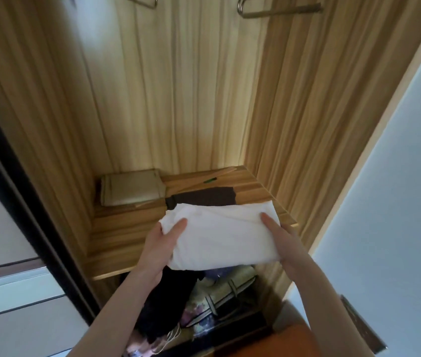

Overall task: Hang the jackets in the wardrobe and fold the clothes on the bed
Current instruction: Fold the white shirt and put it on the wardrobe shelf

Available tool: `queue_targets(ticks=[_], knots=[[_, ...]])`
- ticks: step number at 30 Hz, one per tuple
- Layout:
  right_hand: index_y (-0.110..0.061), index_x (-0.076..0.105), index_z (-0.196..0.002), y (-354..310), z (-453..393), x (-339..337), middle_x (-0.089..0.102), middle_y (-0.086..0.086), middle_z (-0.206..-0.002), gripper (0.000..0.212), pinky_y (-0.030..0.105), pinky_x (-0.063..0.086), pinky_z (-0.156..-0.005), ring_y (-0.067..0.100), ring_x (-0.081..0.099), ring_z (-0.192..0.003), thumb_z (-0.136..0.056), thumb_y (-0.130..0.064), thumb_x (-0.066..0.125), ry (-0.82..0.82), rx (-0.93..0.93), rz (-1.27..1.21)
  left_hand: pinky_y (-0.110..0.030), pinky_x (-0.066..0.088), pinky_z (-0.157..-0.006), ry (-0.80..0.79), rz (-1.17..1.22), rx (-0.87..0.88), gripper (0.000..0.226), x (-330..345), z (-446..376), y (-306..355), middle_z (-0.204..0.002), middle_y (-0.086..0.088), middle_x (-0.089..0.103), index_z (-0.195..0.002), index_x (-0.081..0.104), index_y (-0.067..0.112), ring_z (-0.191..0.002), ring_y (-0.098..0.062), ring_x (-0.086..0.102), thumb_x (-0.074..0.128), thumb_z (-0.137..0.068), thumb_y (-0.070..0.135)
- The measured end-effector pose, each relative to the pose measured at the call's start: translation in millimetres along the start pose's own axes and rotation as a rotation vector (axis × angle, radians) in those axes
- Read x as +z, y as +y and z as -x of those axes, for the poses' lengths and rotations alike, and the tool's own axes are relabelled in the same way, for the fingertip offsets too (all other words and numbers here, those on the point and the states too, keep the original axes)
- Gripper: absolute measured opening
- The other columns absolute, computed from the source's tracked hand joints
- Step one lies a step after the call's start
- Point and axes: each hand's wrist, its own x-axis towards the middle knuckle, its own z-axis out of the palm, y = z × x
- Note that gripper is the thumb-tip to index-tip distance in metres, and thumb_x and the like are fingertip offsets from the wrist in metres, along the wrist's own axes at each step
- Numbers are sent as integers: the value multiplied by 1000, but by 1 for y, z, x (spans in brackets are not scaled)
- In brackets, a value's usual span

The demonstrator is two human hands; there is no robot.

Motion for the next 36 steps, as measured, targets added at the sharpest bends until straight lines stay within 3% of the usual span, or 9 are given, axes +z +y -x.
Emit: queue_targets(ticks=[3,11,16,19,25,28,32,34,36], knots=[[-15,64,-116,-4,-49,23,71,-2,-105,41,33,56,-75,17,69,-93,-92,-46,74,-25,-12,41,-24,52,-68,44,21,23,16,-3,-35,5,-101,10,73,-109,64,27,-91,-7,69,73,-97,33],[-17,64,-130,-14,-144,73,70,-4,-120,71,42,55,-100,18,68,-109,-79,-65,76,-65,-49,144,-30,53,-72,105,73,8,53,-6,-131,9,-120,2,67,-140,58,19,-100,-14,65,74,-95,41],[-11,66,-121,-5,-189,86,69,0,-111,47,36,55,-88,18,67,-100,-96,-50,67,-36,-57,232,-24,46,-65,117,70,-10,46,5,-172,-5,-105,7,65,-137,59,14,-89,-7,60,72,-97,32],[-9,67,-118,6,-210,93,70,3,-109,42,31,52,-74,17,66,-96,-99,-47,63,-41,-67,298,-26,47,-67,153,36,-30,49,7,-188,-19,-120,-2,66,-140,57,12,-96,-15,62,72,-97,31],[-8,63,-104,23,-238,105,64,3,-92,40,37,47,-85,25,62,-95,-104,-46,53,-53,-102,536,-36,50,-89,280,-252,-14,60,7,-206,-38,-130,-9,63,-142,53,3,-114,-29,62,71,-97,38],[-8,62,-112,37,-240,110,64,6,-99,44,44,51,-92,30,63,-102,-104,-50,51,-1,-121,652,-39,52,-95,331,-538,26,70,9,-208,-46,-139,-14,60,-146,48,6,-124,-33,60,68,-95,51],[-11,38,-152,50,-234,107,43,11,-151,56,49,42,-110,33,48,-135,-108,-45,44,139,-411,921,-53,46,-111,455,-1014,405,63,10,-201,-52,-148,-17,50,-149,45,11,-136,-37,48,62,-99,46],[-17,39,-157,53,-230,106,40,5,-161,53,48,35,-119,26,39,-147,-111,-43,37,70,-711,1006,-51,42,-116,345,-1171,681,47,17,-198,-53,-147,-13,53,-144,52,14,-137,-33,48,45,-107,41],[-22,41,-157,59,-233,105,40,0,-164,54,48,27,-125,20,30,-154,-111,-47,30,-44,-893,1122,-49,35,-123,189,-1296,771,53,25,-200,-57,-150,-11,55,-147,52,14,-142,-31,47,31,-109,45]])
